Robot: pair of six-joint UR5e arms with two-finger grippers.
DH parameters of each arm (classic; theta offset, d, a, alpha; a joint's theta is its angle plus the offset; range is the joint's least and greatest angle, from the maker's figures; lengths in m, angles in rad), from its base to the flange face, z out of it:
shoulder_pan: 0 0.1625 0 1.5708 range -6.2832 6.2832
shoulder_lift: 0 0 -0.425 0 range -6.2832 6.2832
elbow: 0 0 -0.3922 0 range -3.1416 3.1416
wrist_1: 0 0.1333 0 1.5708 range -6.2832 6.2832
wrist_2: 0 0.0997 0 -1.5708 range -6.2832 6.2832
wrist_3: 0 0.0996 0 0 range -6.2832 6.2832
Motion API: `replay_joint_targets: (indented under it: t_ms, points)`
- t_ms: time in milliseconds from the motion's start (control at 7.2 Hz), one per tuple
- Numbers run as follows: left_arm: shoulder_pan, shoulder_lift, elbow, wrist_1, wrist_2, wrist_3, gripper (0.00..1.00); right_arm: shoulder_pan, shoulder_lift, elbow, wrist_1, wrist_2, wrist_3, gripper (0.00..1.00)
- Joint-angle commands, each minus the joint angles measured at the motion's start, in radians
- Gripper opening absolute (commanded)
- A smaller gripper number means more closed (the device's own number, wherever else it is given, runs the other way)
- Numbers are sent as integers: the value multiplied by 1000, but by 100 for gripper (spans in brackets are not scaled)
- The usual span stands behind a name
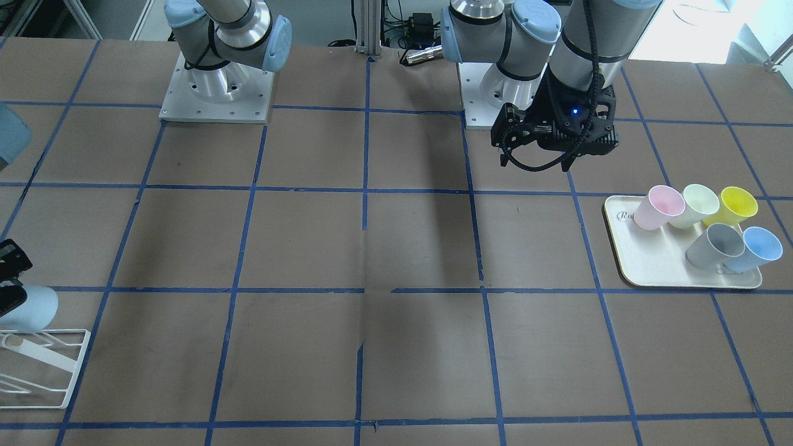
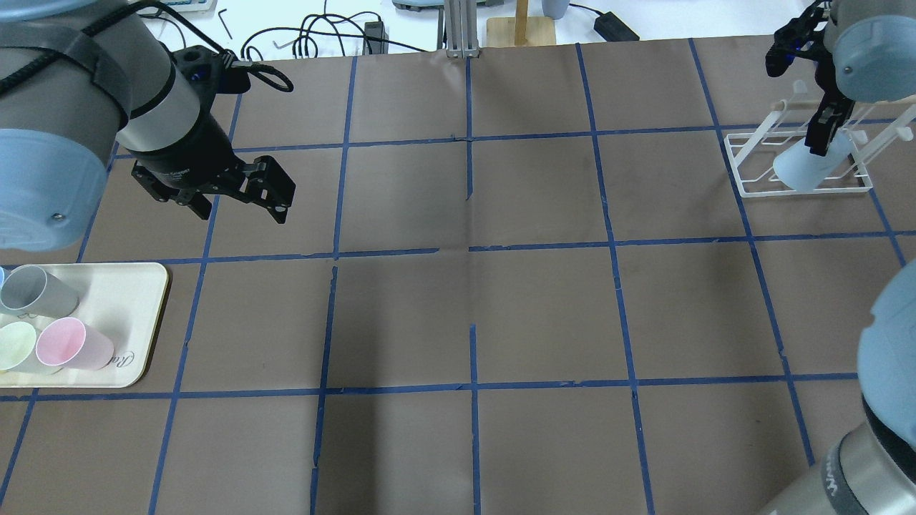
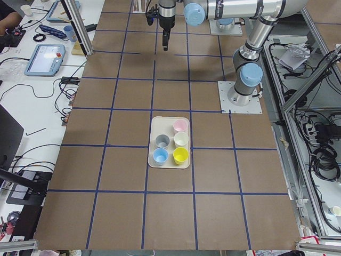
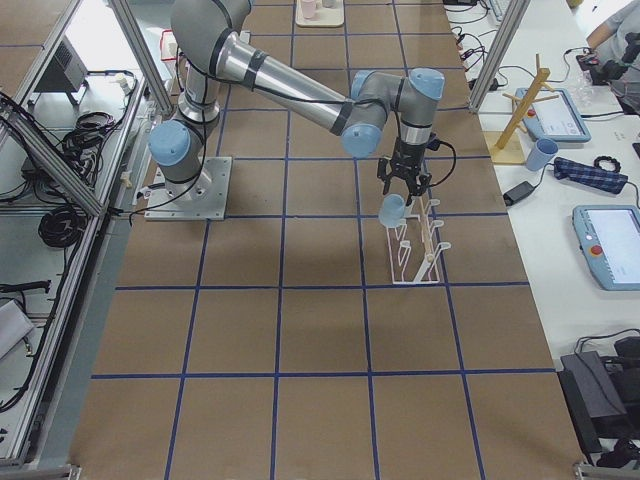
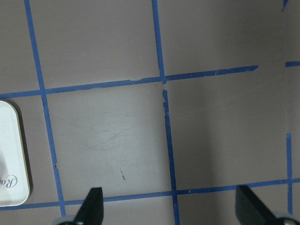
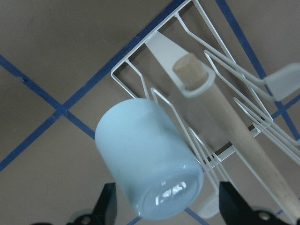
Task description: Transfer IKEA cup to right arm and place on rack
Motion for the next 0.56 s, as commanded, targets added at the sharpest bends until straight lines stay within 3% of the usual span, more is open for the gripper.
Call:
replay_joint_targets:
  t_ms: [0,139,417]
  points:
    - [0,0,0,-1,0,-3,100,7,-4,-20,-2,5,10,100]
    - [0,4,-1,-2,1,-3,100,22,-18,-67,26,51,9,100]
    - [-2,4,-1,-2,1,-3,100,91,-139,-118,240,117,170,100]
